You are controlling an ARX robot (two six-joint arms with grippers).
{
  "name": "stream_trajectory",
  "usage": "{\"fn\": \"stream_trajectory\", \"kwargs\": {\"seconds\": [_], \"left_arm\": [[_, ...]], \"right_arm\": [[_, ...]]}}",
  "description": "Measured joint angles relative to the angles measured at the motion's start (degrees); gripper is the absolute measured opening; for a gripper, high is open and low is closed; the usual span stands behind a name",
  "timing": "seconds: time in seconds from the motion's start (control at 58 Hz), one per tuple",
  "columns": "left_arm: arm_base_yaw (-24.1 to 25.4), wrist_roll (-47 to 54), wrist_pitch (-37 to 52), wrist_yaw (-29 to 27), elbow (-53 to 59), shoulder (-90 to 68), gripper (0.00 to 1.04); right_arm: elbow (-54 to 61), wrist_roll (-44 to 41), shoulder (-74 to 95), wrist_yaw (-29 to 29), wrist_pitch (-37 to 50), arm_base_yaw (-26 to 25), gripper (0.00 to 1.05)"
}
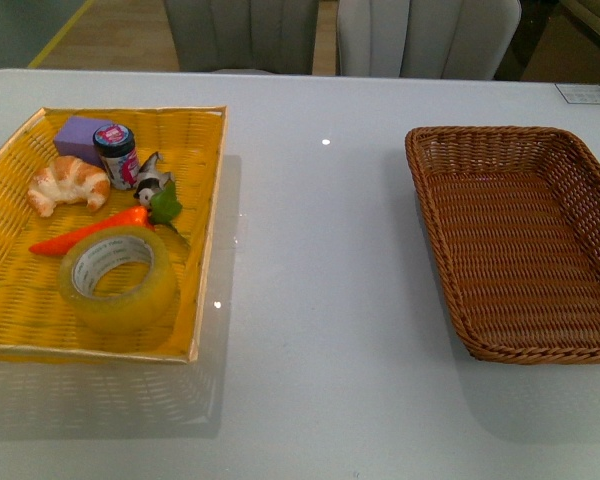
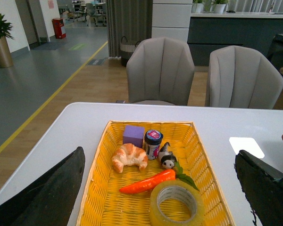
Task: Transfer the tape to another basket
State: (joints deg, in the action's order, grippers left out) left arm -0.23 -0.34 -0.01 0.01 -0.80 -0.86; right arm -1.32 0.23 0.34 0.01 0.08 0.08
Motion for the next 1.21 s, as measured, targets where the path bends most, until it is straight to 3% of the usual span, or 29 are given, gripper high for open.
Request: {"fn": "stream_trajectory", "kwargs": {"seconds": [0.69, 0.724, 0.793, 0.828, 0.931, 1.207], "left_arm": [[0.1, 0.0, -0.1, 0.4, 0.0, -0.1, 0.96], [1.5, 0.3, -4.5, 4.1, -1.6, -2.1, 0.96], [5.8, 1.0, -19.8, 18.9, -9.5, -14.3, 0.96], [6.3, 1.1, -21.3, 21.7, -11.3, -19.3, 0.96], [6.3, 2.3, -13.6, 22.2, -15.5, -34.1, 0.96], [3.4, 4.2, 14.8, 12.7, -24.4, -74.1, 0.96]], "right_arm": [[0.0, 0.0, 0.0, 0.0, 0.0, 0.0, 0.96], [0.0, 0.0, 0.0, 0.0, 0.0, 0.0, 0.96], [0.0, 0.0, 0.0, -0.1, 0.0, 0.0, 0.96], [0.0, 0.0, 0.0, -0.1, 0.0, 0.0, 0.96], [0.0, 0.0, 0.0, 0.0, 0.0, 0.0, 0.96], [0.0, 0.0, 0.0, 0.0, 0.0, 0.0, 0.96]]}}
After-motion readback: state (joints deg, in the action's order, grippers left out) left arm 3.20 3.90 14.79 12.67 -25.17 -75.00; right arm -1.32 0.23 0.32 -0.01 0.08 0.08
